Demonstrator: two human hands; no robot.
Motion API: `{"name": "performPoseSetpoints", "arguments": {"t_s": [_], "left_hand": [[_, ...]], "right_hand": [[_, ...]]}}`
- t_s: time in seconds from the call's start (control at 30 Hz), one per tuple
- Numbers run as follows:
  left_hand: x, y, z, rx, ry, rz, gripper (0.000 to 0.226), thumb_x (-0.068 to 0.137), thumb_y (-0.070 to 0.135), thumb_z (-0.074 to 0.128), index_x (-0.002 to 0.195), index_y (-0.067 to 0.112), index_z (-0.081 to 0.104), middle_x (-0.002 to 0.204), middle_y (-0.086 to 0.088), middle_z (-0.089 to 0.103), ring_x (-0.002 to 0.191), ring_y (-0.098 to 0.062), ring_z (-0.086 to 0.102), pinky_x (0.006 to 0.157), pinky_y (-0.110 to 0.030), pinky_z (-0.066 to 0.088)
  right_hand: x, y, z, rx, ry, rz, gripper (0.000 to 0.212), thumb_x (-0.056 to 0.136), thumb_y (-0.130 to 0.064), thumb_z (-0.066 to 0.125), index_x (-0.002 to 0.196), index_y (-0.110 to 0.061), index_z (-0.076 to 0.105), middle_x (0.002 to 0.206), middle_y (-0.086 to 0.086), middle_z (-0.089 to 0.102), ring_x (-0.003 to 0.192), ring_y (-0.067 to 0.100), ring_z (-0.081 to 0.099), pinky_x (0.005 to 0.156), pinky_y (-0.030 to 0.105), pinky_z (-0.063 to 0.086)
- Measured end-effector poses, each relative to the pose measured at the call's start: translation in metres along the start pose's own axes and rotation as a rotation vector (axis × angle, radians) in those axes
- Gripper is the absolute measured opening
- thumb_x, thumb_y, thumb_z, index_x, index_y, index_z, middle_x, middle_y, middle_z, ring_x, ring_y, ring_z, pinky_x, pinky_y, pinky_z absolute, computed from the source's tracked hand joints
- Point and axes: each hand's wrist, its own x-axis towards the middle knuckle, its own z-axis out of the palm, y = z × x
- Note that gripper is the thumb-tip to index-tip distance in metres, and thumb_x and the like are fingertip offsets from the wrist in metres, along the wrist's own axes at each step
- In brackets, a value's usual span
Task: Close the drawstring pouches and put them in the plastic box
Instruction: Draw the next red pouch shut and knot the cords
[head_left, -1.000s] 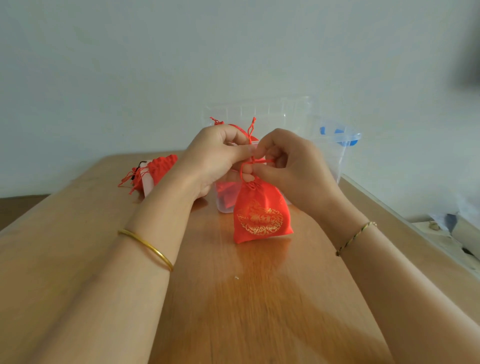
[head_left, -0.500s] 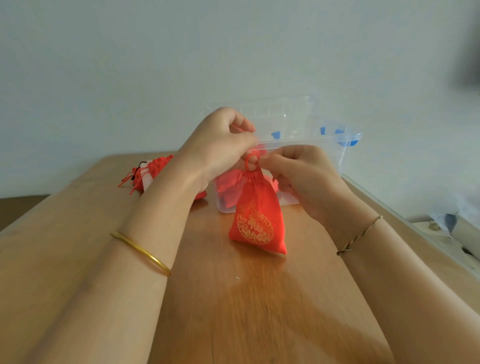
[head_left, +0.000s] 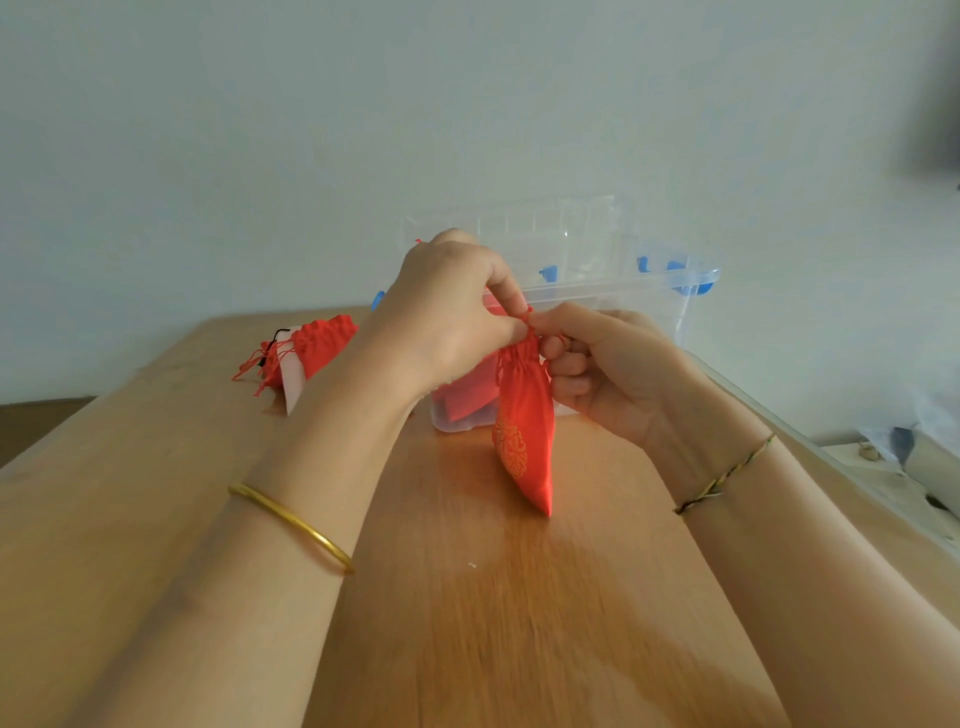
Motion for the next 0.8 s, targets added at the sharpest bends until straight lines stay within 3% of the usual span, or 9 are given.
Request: {"name": "performPoseSetpoints", "arguments": {"t_s": [0.13, 0.3, 0.43, 0.53, 0.63, 0.7, 0.8], "left_hand": [[0.0, -0.001, 0.001, 0.016, 0.004, -0.006, 0.007, 0.077, 0.02, 0.071, 0.075, 0.022, 0.065, 0.103, -0.001, 0.055, 0.099, -0.016, 0.052, 0.083, -0.023, 0.036], [0.0, -0.012, -0.01, 0.017, -0.019, -0.08, 0.006, 0.082, 0.015, 0.066, 0.076, 0.014, 0.064, 0.077, 0.002, 0.059, 0.077, -0.017, 0.055, 0.066, -0.025, 0.04], [0.0, -0.013, -0.009, 0.013, -0.025, -0.104, 0.009, 0.083, 0.013, 0.065, 0.074, 0.014, 0.062, 0.077, 0.003, 0.06, 0.074, -0.018, 0.056, 0.068, -0.028, 0.043], [-0.001, -0.011, -0.005, -0.16, -0.074, -0.153, 0.011, 0.086, 0.008, 0.06, 0.076, 0.011, 0.056, 0.081, -0.004, 0.067, 0.064, -0.02, 0.066, 0.063, -0.031, 0.05], [0.0, -0.014, -0.006, -0.305, -0.047, -0.19, 0.011, 0.089, 0.005, 0.055, 0.078, 0.008, 0.053, 0.081, -0.003, 0.068, 0.065, -0.023, 0.068, 0.071, -0.041, 0.056], [0.0, -0.013, -0.008, -0.391, -0.02, -0.192, 0.007, 0.089, 0.002, 0.053, 0.083, 0.004, 0.053, 0.083, -0.009, 0.068, 0.07, -0.025, 0.07, 0.074, -0.047, 0.057], [-0.001, -0.009, -0.009, -0.552, 0.02, -0.206, 0.01, 0.09, -0.003, 0.05, 0.083, 0.004, 0.051, 0.08, -0.011, 0.067, 0.064, -0.012, 0.069, 0.068, -0.035, 0.058]], "right_hand": [[0.001, 0.0, -0.003, -0.052, -0.046, -0.044, 0.019, 0.086, -0.004, 0.058, 0.068, -0.005, 0.055, 0.052, 0.001, 0.043, 0.038, 0.005, 0.032, 0.036, 0.014, 0.025], [-0.002, -0.006, -0.019, -0.63, 0.15, -0.268, 0.019, 0.083, -0.01, 0.065, 0.064, -0.011, 0.062, 0.054, -0.002, 0.048, 0.045, 0.005, 0.039, 0.054, 0.022, 0.035], [-0.001, -0.004, -0.021, -0.666, 0.2, -0.275, 0.019, 0.084, -0.008, 0.062, 0.065, -0.01, 0.061, 0.059, 0.001, 0.046, 0.049, 0.008, 0.037, 0.054, 0.022, 0.032], [-0.001, 0.001, -0.022, -0.687, 0.168, -0.284, 0.02, 0.085, -0.009, 0.061, 0.065, -0.014, 0.06, 0.059, 0.0, 0.051, 0.05, 0.007, 0.041, 0.052, 0.021, 0.034], [-0.007, 0.003, -0.025, -0.707, -0.005, -0.202, 0.004, 0.085, -0.022, 0.064, 0.088, -0.023, 0.062, 0.073, -0.004, 0.063, 0.055, 0.005, 0.055, 0.055, 0.024, 0.04], [-0.009, 0.005, -0.028, -0.791, -0.099, -0.15, 0.026, 0.082, -0.028, 0.067, 0.106, -0.032, 0.055, 0.089, -0.01, 0.067, 0.061, 0.0, 0.058, 0.055, 0.023, 0.041], [-0.009, 0.009, -0.028, -0.824, -0.184, -0.18, 0.047, 0.08, -0.024, 0.07, 0.123, -0.024, 0.051, 0.104, -0.004, 0.065, 0.061, -0.007, 0.056, 0.048, 0.011, 0.038]]}}
